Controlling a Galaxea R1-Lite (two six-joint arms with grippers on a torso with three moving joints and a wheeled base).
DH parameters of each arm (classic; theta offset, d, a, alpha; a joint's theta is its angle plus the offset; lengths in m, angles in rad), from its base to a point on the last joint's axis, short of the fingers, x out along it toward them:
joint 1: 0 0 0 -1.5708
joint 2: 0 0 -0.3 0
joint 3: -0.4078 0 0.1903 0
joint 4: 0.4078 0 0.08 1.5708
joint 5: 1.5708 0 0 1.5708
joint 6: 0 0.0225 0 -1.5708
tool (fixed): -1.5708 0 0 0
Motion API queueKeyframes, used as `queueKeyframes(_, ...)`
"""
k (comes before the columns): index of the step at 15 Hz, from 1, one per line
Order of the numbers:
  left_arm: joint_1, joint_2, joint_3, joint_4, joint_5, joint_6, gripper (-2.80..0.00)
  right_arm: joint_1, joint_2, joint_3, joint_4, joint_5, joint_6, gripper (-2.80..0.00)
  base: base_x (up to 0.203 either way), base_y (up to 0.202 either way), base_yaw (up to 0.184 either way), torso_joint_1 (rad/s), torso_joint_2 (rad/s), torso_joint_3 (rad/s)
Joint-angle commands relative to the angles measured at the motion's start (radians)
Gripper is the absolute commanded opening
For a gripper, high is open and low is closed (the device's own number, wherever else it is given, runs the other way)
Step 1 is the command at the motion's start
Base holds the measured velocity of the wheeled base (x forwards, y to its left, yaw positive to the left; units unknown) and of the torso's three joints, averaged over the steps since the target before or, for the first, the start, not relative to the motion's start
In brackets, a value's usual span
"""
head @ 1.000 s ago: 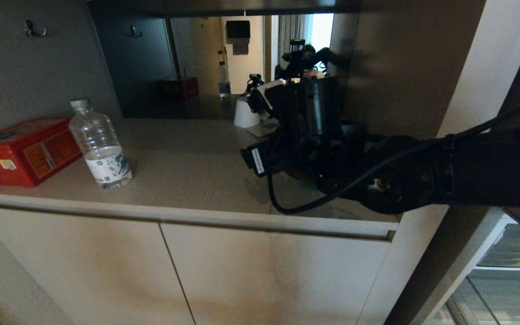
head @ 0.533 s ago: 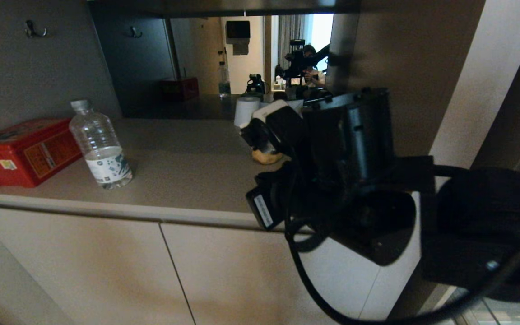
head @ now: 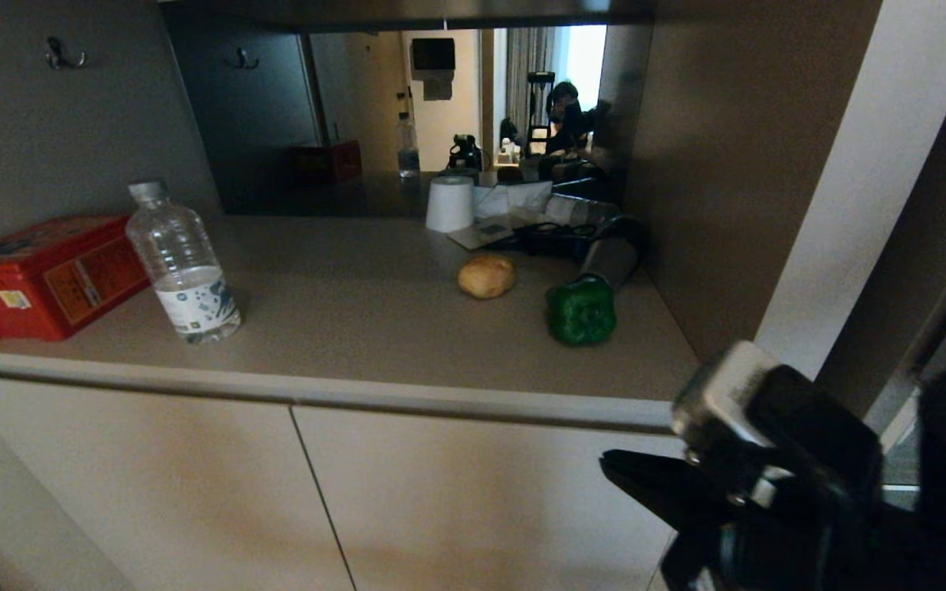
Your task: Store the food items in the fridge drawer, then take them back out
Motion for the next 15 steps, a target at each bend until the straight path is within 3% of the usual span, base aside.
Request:
queueKeyframes(1, 0.0, 0.002, 0.011, 0.0, 0.0, 0.0, -2.8, -0.017, -0.16, 0.1, -0.009, 0.004, -0.001, -2.8, 0.0, 0.0, 0.0, 0.0, 0.0, 0.0)
queueKeyframes(4, 0.0, 0.002, 0.011, 0.0, 0.0, 0.0, -2.8, -0.172, -0.319, 0.218, -0.016, 0.04, 0.001, -2.8, 0.0, 0.0, 0.0, 0.0, 0.0, 0.0)
queueKeyframes(9, 0.0, 0.002, 0.011, 0.0, 0.0, 0.0, -2.8, -0.458, -0.472, 0.41, 0.009, 0.187, 0.008, -2.8, 0.0, 0.0, 0.0, 0.0, 0.0, 0.0)
queueKeyframes(15, 0.0, 0.002, 0.011, 0.0, 0.0, 0.0, -2.8, -0.641, -0.489, 0.58, 0.004, 0.252, 0.017, -2.8, 0.0, 0.0, 0.0, 0.0, 0.0, 0.0)
